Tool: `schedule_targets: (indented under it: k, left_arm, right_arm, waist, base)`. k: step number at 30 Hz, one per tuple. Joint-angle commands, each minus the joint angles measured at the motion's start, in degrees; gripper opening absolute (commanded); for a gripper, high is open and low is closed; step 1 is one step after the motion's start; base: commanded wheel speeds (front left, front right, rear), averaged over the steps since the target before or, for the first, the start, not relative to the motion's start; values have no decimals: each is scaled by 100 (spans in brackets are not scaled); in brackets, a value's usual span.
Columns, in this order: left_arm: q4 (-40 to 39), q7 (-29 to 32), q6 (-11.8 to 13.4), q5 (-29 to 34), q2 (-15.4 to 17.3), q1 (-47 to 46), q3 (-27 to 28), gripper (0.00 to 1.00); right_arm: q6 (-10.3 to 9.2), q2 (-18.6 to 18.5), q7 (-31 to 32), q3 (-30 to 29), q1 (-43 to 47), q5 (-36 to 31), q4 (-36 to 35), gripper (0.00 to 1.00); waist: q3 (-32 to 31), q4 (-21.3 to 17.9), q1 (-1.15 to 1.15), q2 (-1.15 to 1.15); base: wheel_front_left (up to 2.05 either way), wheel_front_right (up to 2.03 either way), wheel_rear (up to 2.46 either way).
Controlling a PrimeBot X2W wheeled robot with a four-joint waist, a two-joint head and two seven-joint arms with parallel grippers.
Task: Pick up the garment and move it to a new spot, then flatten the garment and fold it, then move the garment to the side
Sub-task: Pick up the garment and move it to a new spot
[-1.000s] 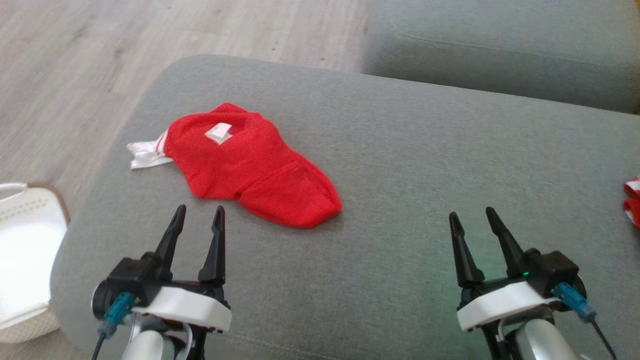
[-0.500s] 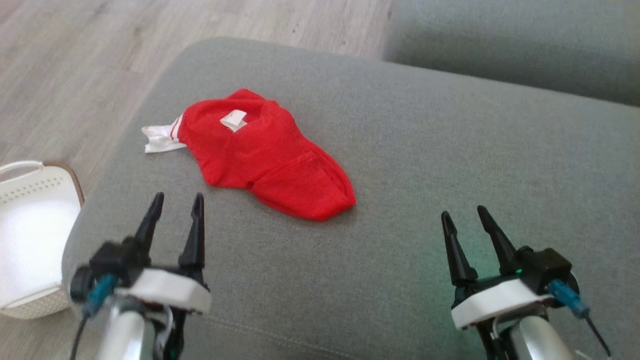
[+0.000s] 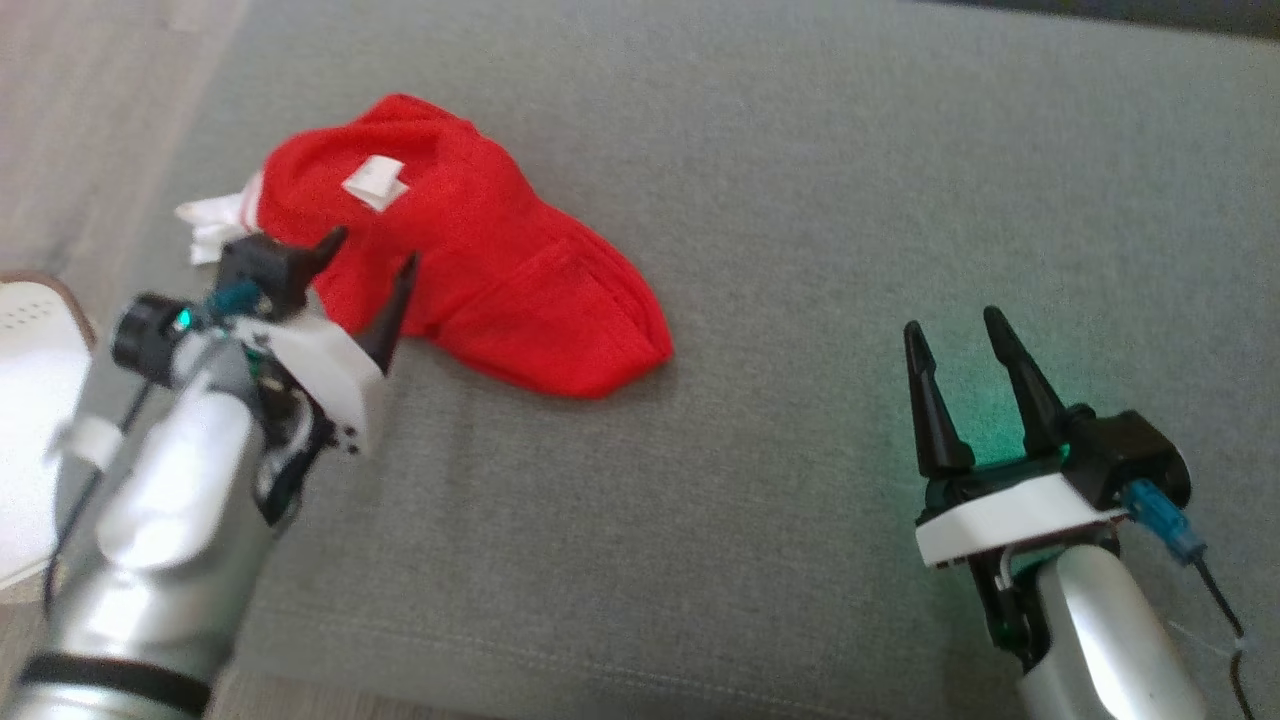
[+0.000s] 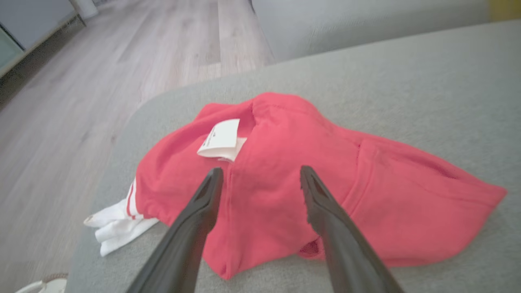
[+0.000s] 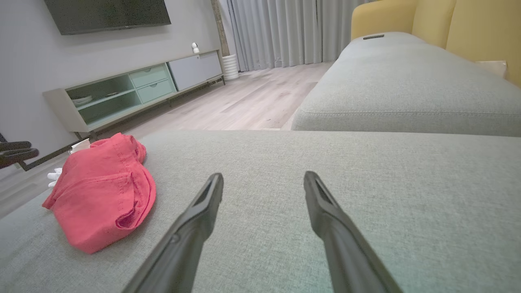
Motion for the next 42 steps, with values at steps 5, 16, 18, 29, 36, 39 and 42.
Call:
schedule_targets:
  k: [5, 16, 18, 29, 36, 39, 42]
  left_arm:
    - [335, 363, 9, -937, 790, -929, -735, 100]
    - [834, 688, 8, -2381, 1364, -1517, -2146, 0]
    - [864, 267, 8, -2434, 1445, -1625, -2176, 0]
    - [-164, -994, 354, -1663, 1197, -2054, -1467, 0]
    - [-1006, -996, 349, -1184, 972, -1881, -1225, 0]
    - [-1152, -996, 343, -1073, 886, -1939, -1170, 0]
    - [-1278, -996, 382, -913, 754, -2091, -1053, 0]
  right_arm:
    - [-5, -8, 4, 142, -352, -102, -258, 100]
    - [-5, -8, -27, 48, -478, -155, -258, 100]
    - [-5, -8, -32, 35, -480, -146, -239, 100]
    - [-5, -8, -73, 88, -378, 29, -112, 100]
    - [-5, -8, -84, 176, -375, 155, -75, 100]
    - [-5, -8, -86, 214, -386, 196, -66, 100]
    - [-5, -8, -88, 248, -417, 268, -96, 100]
  waist:
    - [528, -398, -1, 0]
    - [662, -663, -1, 0]
    - [612, -681, -1, 0]
    - [76, -869, -1, 0]
    - [-31, -1194, -1, 0]
    - [-51, -1318, -1, 0]
    - [-67, -1503, -1, 0]
  base:
    - [0, 0, 0]
    - [0, 0, 0]
    - [0, 0, 0]
    - [0, 0, 0]
    - [0, 0, 0]
    - [0, 0, 0]
    - [0, 0, 0]
